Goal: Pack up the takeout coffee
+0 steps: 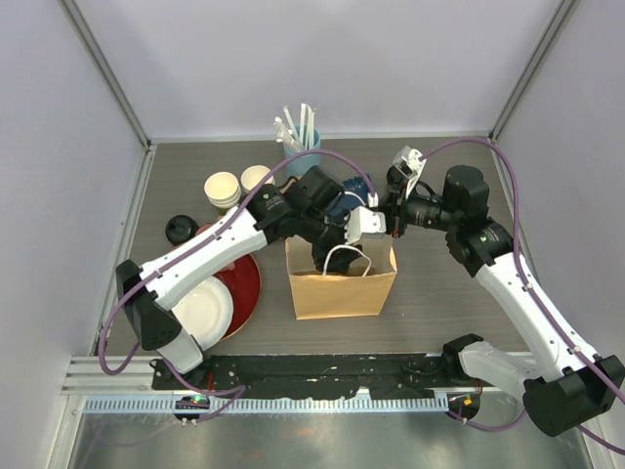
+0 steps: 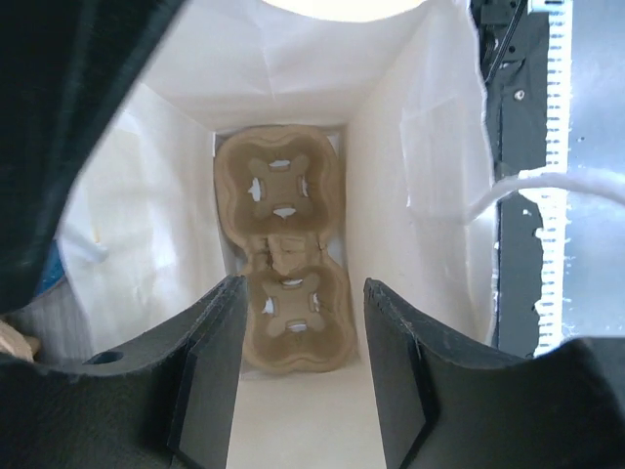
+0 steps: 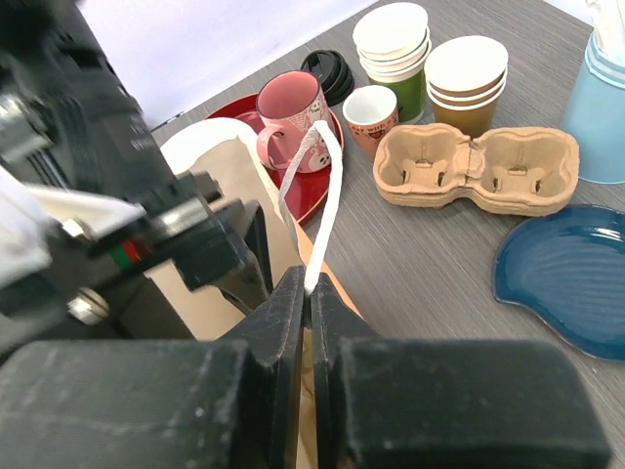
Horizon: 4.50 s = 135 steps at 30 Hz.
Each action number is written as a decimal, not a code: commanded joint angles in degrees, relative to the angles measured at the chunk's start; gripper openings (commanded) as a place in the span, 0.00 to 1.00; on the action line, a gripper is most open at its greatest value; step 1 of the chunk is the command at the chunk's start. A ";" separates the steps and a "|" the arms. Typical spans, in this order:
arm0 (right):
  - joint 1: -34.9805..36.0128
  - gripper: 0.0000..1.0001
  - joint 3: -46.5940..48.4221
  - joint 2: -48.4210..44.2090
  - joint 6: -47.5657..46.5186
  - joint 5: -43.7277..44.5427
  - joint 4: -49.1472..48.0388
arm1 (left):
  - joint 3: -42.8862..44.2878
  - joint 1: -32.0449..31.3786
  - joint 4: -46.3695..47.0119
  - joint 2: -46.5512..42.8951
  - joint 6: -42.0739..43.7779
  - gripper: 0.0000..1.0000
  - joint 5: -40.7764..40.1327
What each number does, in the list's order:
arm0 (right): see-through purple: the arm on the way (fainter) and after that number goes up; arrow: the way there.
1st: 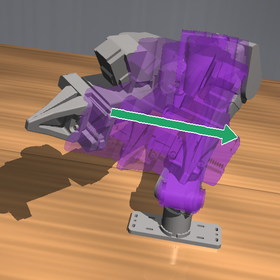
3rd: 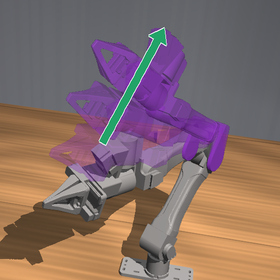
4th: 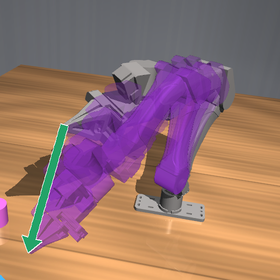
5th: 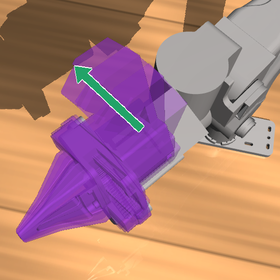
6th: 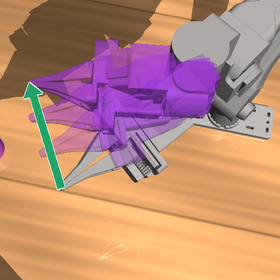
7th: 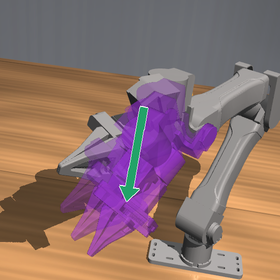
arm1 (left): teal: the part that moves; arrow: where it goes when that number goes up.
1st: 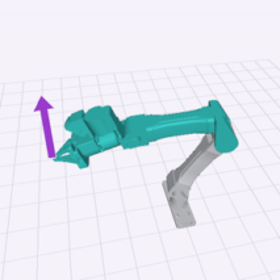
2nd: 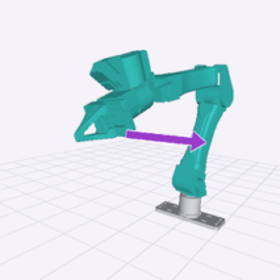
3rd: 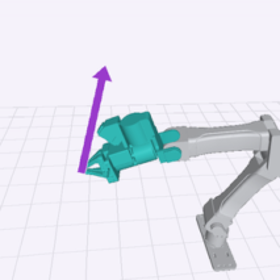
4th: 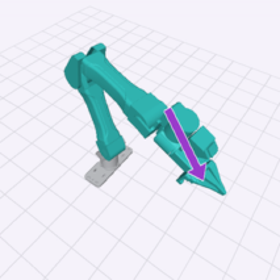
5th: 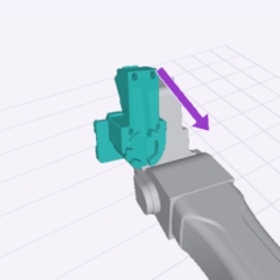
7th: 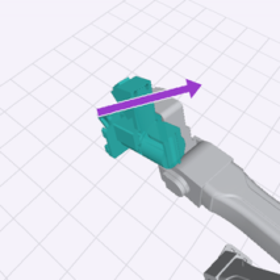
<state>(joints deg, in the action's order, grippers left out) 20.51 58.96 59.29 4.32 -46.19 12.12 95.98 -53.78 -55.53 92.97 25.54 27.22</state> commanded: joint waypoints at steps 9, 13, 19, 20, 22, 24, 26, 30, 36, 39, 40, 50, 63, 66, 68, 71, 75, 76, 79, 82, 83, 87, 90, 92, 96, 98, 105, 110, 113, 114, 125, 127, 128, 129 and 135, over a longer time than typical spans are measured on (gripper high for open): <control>0.32 0.06 1.16 0.57 -2.56 0.14 0.45 | 14.84 -0.01 -8.10 -3.58 -6.11 0.59 -4.81; 0.32 0.07 1.25 0.39 -3.00 0.31 0.97 | 18.79 -0.01 -10.03 -3.76 -6.91 0.61 -5.87; 0.32 0.06 1.51 0.04 -3.09 0.32 1.42 | 22.58 1.13 -12.50 -4.55 -6.82 0.66 -10.60; 0.32 0.06 1.60 0.04 -3.09 0.32 1.50 | 22.75 2.44 -12.15 -5.16 -7.08 0.67 -11.05; 0.32 0.06 1.69 0.04 -3.17 0.32 1.85 | 22.58 4.37 -11.80 -5.95 -8.22 0.70 -11.23; 0.32 0.06 1.86 0.04 -3.35 0.32 2.12 | 22.05 8.24 -11.27 -7.27 -9.45 0.72 -9.83; 0.23 0.06 1.95 0.04 -3.44 0.31 2.12 | 21.01 12.72 -10.57 -8.15 -10.16 0.75 -8.07; 0.23 0.06 2.39 0.48 -3.61 0.14 2.64 | 19.07 17.30 -10.04 -10.43 -10.42 0.78 -6.83; 0.32 0.21 3.09 0.22 -3.53 0.31 3.00 | 13.71 24.33 -8.46 -12.37 -10.42 0.81 -6.39; 0.32 0.50 3.35 -0.05 -3.09 1.54 2.73 | 11.60 27.23 -7.40 -13.25 -10.42 0.82 -6.65; 0.23 0.54 3.62 0.04 -2.83 1.89 2.65 | 10.64 28.19 -6.71 -13.43 -10.42 0.82 -6.83; 0.32 0.84 13.97 -0.22 0.25 10.49 5.45 | 9.48 30.57 -6.52 -12.46 -10.33 0.83 -5.78; -16.63 0.80 25.85 5.55 -6.14 49.62 17.24 | 9.84 32.60 -8.37 -11.06 -9.46 0.82 -3.93; -26.35 0.73 27.52 11.62 -8.27 47.26 17.85 | 9.84 32.60 -8.89 -10.27 -9.19 0.82 -2.97; -31.30 0.56 29.28 19.08 -8.62 39.68 17.94 | 9.57 32.60 -8.90 -10.00 -9.19 0.82 -1.83; -38.69 0.52 32.26 27.44 -9.41 28.93 17.68 | 9.31 32.60 -9.07 -9.82 -9.10 0.82 -1.38; -45.37 0.52 36.13 36.32 -9.68 17.94 15.66 | 9.39 32.51 -9.68 -9.56 -8.14 0.82 -1.91; -47.73 0.53 37.88 37.99 -9.68 15.72 15.57 | 9.48 32.60 -9.86 -9.39 -8.05 0.82 -1.91; -50.30 0.54 40.26 44.15 -11.60 8.94 16.53 | 10.01 32.69 -10.65 -8.68 -7.79 0.82 -1.82; -50.48 0.55 40.19 48.02 -15.29 6.23 17.15 | 10.19 32.68 -10.83 -8.07 -7.70 0.81 -2.08; -50.48 0.55 40.01 48.46 -16.61 5.25 15.93 | 10.27 32.60 -10.83 -7.89 -7.61 0.81 -2.35; -50.48 0.56 39.39 50.66 -18.64 2.16 12.58 | 9.84 32.69 -10.83 -7.63 -7.35 0.81 -3.05; -50.31 0.56 41.32 52.68 -21.35 0.23 13.97 | 9.92 32.86 -11.00 -7.54 -7.35 0.81 -3.32; -50.04 0.52 44.48 55.40 -23.73 1.71 18.26 | 10.01 33.04 -11.00 -7.28 -7.26 0.81 -3.49; -49.69 0.45 47.91 58.83 -26.02 2.35 21.27 | 10.10 33.04 -11.09 -7.10 -7.17 0.81 -3.49; -49.43 0.50 49.58 60.32 -27.78 -0.11 23.38 | 10.01 33.04 -11.09 -7.10 -7.08 0.81 -3.49; -47.93 0.47 51.70 62.88 -29.37 3.39 26.81 | 10.10 33.04 -11.36 -7.54 -6.73 0.81 -3.41; -47.85 0.47 50.82 63.14 -30.42 1.81 27.61 | 10.19 33.13 -11.62 -7.45 -6.56 0.81 -2.79; -47.85 0.47 50.64 63.41 -30.68 3.13 27.17 | 10.19 33.12 -11.62 -7.45 -6.47 0.81 -2.96; -47.85 0.47 50.64 63.41 -30.86 3.22 26.99 | 10.36 33.12 -11.62 -7.45 -6.47 0.81 -2.79; -47.85 0.42 50.38 64.46 -32.35 2.69 27.08 | 10.19 33.13 -11.88 -8.07 -5.85 0.81 -2.79; -47.58 0.42 49.85 64.46 -32.53 2.69 26.73 | 10.19 33.12 -11.88 -8.15 -5.76 0.81 -2.79; -47.50 0.42 49.76 64.55 -32.70 2.69 26.64 | 10.10 33.12 -11.88 -8.15 -5.68 0.81 -2.79; -47.23 0.42 49.76 64.64 -32.97 2.69 26.73 | 10.19 33.12 -11.88 -8.15 -5.76 0.81 -2.79; -46.79 0.33 49.85 64.99 -34.99 2.16 27.34 | 10.01 33.21 -12.06 -8.68 -5.41 0.81 -3.05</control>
<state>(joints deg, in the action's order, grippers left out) -26.72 107.81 124.14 -28.36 -43.20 39.18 104.86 -20.93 -67.20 85.91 19.07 23.62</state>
